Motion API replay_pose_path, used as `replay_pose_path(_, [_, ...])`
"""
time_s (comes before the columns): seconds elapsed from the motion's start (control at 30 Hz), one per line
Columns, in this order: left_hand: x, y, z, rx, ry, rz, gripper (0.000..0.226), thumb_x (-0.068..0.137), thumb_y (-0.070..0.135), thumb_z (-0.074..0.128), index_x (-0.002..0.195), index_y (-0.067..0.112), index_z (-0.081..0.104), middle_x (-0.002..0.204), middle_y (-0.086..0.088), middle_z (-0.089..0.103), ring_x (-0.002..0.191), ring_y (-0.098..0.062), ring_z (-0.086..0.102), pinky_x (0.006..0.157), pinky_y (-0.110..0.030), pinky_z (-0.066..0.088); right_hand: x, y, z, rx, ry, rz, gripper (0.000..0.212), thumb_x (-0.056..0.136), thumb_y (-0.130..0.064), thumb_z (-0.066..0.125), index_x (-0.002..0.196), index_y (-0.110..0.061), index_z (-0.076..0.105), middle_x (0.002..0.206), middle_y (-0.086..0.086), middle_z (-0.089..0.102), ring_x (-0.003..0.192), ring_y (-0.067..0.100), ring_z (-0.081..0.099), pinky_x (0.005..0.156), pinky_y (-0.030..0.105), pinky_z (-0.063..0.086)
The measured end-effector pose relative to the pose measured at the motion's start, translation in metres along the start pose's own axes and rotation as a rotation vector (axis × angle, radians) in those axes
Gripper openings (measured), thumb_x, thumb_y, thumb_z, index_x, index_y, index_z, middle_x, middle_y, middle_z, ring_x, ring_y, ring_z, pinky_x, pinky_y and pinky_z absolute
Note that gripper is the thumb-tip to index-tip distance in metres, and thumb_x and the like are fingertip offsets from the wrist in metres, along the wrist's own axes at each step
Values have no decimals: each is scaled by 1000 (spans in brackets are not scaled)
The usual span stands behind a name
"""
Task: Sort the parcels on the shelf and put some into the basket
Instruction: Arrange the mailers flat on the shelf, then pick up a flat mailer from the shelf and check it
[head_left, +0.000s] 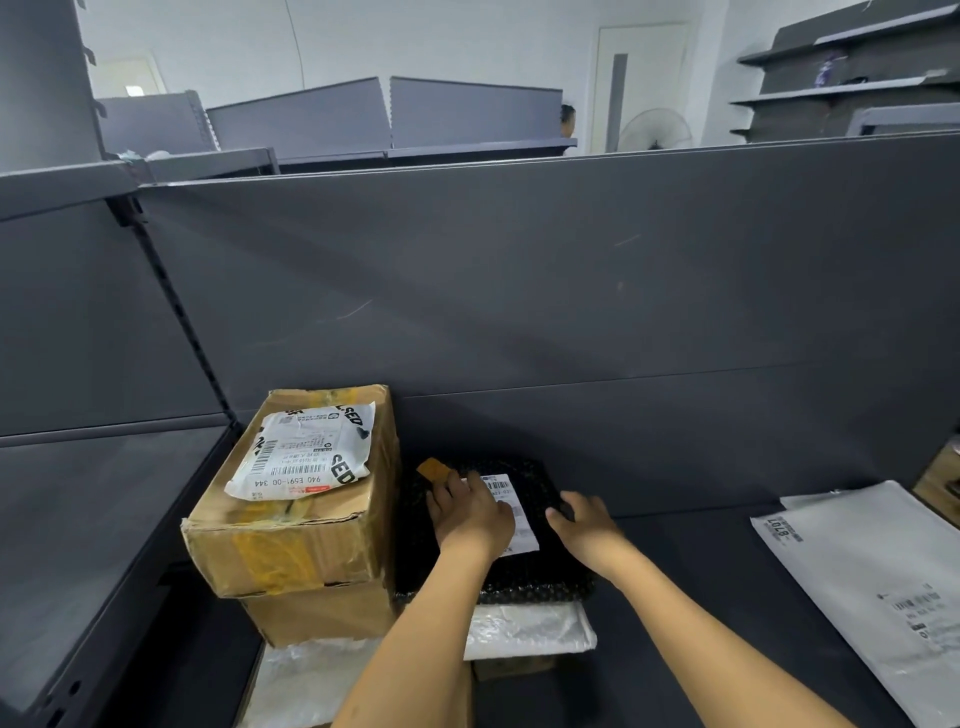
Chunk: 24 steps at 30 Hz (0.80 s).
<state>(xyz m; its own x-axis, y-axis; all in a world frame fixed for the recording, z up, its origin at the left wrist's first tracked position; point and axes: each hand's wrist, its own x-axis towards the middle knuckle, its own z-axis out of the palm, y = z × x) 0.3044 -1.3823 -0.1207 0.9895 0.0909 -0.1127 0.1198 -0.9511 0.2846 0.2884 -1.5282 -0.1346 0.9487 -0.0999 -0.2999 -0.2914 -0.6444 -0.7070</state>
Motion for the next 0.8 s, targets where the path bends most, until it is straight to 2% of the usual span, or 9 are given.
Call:
replay_pose_path(0.13, [-3, 23, -1, -26, 59, 60, 55, 95, 38, 41, 142, 12, 31, 153, -11, 25, 144, -33, 14, 119, -43, 13, -4, 8, -20, -43, 60, 9, 55, 98, -42, 39, 148, -22, 27, 155, 4, 19, 138, 28, 32, 109, 39, 36])
replay_pose_path(0.27, [-13, 62, 8, 3, 1, 147, 55, 97, 37, 37, 144, 10, 27, 156, -12, 21, 147, -34, 9, 118, -42, 14, -15, 33, -53, 9, 123, 61, 57, 98, -41, 40, 149, -19, 26, 156, 7, 18, 139, 29, 29, 111, 40, 33])
replay_pose_path(0.37, [-25, 99, 14, 46, -33, 226, 52, 97, 37, 36, 141, 10, 31, 150, -14, 29, 142, -34, 20, 117, -43, 19, -30, 62, -82, 62, 205, 71, 55, 97, -37, 44, 146, -17, 32, 151, 12, 27, 138, 30, 30, 112, 39, 31])
replay_pose_path(0.53, [-47, 164, 28, 82, -99, 382, 51, 97, 36, 34, 139, 8, 35, 144, -16, 36, 133, -36, 30, 114, -43, 24, -61, 118, -134, 114, 351, 178, 50, 94, -36, 45, 137, -11, 44, 141, 15, 41, 128, 33, 43, 108, 44, 36])
replay_pose_path(0.67, [-71, 210, 51, 55, -134, 492, 50, 95, 34, 36, 136, 7, 39, 140, -16, 40, 130, -36, 32, 112, -45, 25, -89, 167, -167, 107, 427, 332, 51, 96, -35, 41, 142, -12, 36, 143, 16, 34, 128, 36, 40, 106, 42, 36])
replay_pose_path(0.8, [-98, 244, 82, 39, -152, 581, 50, 93, 32, 38, 137, 7, 39, 140, -15, 40, 130, -36, 33, 112, -45, 25, -113, 212, -184, 157, 469, 387, 52, 97, -35, 41, 143, -11, 34, 146, 14, 31, 129, 33, 39, 108, 41, 34])
